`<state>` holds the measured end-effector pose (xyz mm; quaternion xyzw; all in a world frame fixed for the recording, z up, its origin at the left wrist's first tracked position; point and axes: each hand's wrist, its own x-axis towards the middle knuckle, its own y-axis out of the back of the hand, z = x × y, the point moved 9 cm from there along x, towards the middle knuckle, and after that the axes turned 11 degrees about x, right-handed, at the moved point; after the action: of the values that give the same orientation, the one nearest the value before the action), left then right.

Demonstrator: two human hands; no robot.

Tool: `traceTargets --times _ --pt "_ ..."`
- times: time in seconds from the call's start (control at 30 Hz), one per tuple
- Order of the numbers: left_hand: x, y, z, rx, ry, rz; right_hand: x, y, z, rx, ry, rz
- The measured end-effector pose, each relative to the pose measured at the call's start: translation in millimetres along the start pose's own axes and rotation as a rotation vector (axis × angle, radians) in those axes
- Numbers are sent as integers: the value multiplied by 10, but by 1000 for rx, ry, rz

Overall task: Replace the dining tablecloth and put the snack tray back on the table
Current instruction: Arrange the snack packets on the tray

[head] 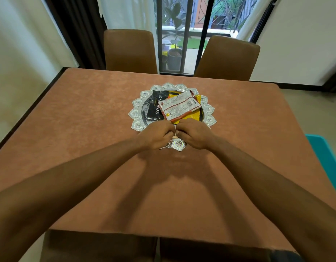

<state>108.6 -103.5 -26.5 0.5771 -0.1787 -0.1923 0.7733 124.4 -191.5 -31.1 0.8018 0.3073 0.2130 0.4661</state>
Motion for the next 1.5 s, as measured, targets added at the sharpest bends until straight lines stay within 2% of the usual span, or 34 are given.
traceTargets --times 0.2,0.37,0.5,0.83,0.97,1.13,1.2,1.27,1.37,1.43,1.5 --pt "48 -1 -38 -51 56 -90 67 -10 66 -15 -89 -1" --pt "43 -67 -18 28 39 -138 112 -51 145 -15 -138 -10" --pt "68 -113 -1 108 -4 -126 161 -19 171 6 -160 -3" --pt "185 -123 -207 204 63 -93 303 -16 260 47 -190 -22" --pt "274 -104 -235 157 82 -103 340 7 270 47 -207 -9" --pt "326 36 -403 -107 235 -9 386 180 324 150 -253 108" --pt "307 153 -490 -248 364 55 399 287 343 234 -291 199" --pt "252 217 -605 -512 570 125 417 393 351 296 -342 287" --pt "93 161 -683 -1033 861 180 443 541 326 466 -405 425" --pt "40 73 -587 -1310 927 94 459 603 239 577 -421 501" --pt "3 9 -444 -1483 944 4 512 632 47 636 -383 538"
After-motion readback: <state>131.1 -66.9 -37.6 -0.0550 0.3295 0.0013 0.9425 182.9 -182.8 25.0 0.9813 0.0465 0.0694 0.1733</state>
